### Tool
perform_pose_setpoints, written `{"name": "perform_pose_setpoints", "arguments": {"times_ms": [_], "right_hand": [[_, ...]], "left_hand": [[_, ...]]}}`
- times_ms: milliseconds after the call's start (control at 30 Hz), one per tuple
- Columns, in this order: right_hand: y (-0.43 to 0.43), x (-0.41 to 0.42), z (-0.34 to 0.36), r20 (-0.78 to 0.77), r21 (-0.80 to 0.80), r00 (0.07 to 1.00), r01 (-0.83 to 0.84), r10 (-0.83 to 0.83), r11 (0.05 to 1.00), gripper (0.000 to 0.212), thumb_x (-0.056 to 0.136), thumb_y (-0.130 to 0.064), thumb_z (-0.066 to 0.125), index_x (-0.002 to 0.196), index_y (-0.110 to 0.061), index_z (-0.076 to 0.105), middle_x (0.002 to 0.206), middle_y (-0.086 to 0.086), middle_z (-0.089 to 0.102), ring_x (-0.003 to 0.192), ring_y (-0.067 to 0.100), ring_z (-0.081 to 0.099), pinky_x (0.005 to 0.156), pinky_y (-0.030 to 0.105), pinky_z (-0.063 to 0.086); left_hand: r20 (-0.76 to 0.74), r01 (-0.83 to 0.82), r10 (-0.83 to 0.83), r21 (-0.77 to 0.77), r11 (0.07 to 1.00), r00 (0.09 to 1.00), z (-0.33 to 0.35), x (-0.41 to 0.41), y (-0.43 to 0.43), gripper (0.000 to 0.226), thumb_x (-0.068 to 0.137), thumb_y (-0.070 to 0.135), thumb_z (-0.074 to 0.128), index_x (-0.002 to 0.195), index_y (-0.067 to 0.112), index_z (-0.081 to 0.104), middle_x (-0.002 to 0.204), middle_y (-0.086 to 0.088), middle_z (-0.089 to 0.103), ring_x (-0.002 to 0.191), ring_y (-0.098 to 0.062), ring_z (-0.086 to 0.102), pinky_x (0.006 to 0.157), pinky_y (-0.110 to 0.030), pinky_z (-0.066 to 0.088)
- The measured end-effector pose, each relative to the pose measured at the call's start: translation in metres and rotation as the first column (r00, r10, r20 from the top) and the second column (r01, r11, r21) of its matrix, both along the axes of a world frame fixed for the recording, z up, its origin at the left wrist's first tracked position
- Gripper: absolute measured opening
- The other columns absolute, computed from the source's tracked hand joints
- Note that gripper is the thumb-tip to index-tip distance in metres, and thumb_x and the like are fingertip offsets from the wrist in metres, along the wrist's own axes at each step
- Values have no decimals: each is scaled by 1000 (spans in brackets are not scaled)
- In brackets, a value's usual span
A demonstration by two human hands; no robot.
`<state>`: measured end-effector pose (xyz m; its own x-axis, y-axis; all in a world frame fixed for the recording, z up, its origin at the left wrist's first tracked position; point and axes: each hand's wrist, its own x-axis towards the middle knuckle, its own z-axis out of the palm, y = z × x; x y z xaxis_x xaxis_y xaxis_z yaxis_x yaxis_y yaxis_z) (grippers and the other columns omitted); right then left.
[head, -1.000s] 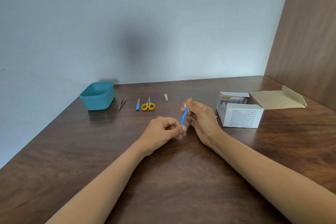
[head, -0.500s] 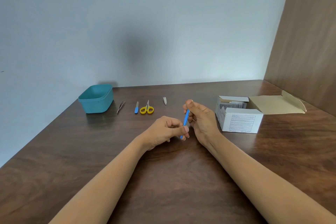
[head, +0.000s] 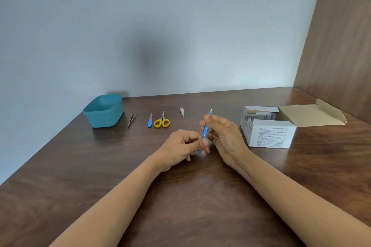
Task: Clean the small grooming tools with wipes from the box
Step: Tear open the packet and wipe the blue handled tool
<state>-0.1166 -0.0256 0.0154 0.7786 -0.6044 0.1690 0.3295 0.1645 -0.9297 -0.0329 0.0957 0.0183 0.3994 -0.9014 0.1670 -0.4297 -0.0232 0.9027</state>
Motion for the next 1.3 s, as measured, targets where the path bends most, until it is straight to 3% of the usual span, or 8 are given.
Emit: {"name": "perform_pose_setpoints", "arguments": {"times_ms": [200,333,467,667,800,967,1100,1300], "right_hand": [[2,-1,2,61,11,998,-7,6,1000,30,96,-29,47,76,-12,62,72,-1,62,68,2,61,66,20,39],[1,-2,5,105,133,994,-32,18,991,14,89,-21,56,88,-10,66,74,-4,68,64,0,61,64,17,41],[-2,-2,6,76,131,997,10,-21,991,17,71,-27,67,82,-13,68,69,-8,68,62,1,54,64,18,36],[4,-3,3,14,-32,1000,-7,8,999,32,96,-32,46,79,-13,65,68,-7,68,62,2,59,64,19,41],[5,-3,2,-8,-64,1000,-29,29,998,25,94,-29,51,80,-15,66,72,-7,70,69,2,62,69,22,40],[1,-2,2,19,45,998,53,-54,998,10,76,-22,70,67,-19,72,71,-5,67,71,7,52,65,24,34],[-1,-1,2,54,120,996,69,-76,990,14,83,-27,63,77,-15,68,68,-6,67,65,3,56,61,19,35],[3,-3,0,-21,-29,999,-38,37,999,27,94,-31,50,84,-13,67,72,-5,70,67,5,61,69,24,40]], "left_hand": [[4,-13,12,7,1000,1000,1,-2,0,24,94,21,58,74,21,71,64,7,63,57,-7,43,47,-15,40],[-5,-31,31,2,1000,1000,1,-2,-1,24,94,21,58,74,19,70,62,8,62,51,-1,46,47,-15,40],[12,-25,25,0,1000,1000,1,-3,-1,23,95,18,58,74,17,69,66,6,65,52,1,52,47,-15,40],[52,-29,29,5,1000,998,1,-3,0,24,94,16,58,73,19,69,62,14,65,53,4,53,47,-15,40],[55,-39,39,-2,999,998,0,-4,1,23,94,15,58,74,15,69,61,14,65,52,4,53,46,-15,40],[80,-35,35,-4,999,996,-2,-4,-1,25,94,20,60,70,22,69,63,7,65,52,2,51,46,-14,38],[90,-35,35,2,999,995,-3,-3,-1,25,93,23,62,69,25,70,64,4,67,57,1,53,47,-14,39],[100,-40,40,-2,999,994,-2,-4,0,22,94,20,59,76,15,70,60,12,64,54,3,53,47,-15,40]]}}
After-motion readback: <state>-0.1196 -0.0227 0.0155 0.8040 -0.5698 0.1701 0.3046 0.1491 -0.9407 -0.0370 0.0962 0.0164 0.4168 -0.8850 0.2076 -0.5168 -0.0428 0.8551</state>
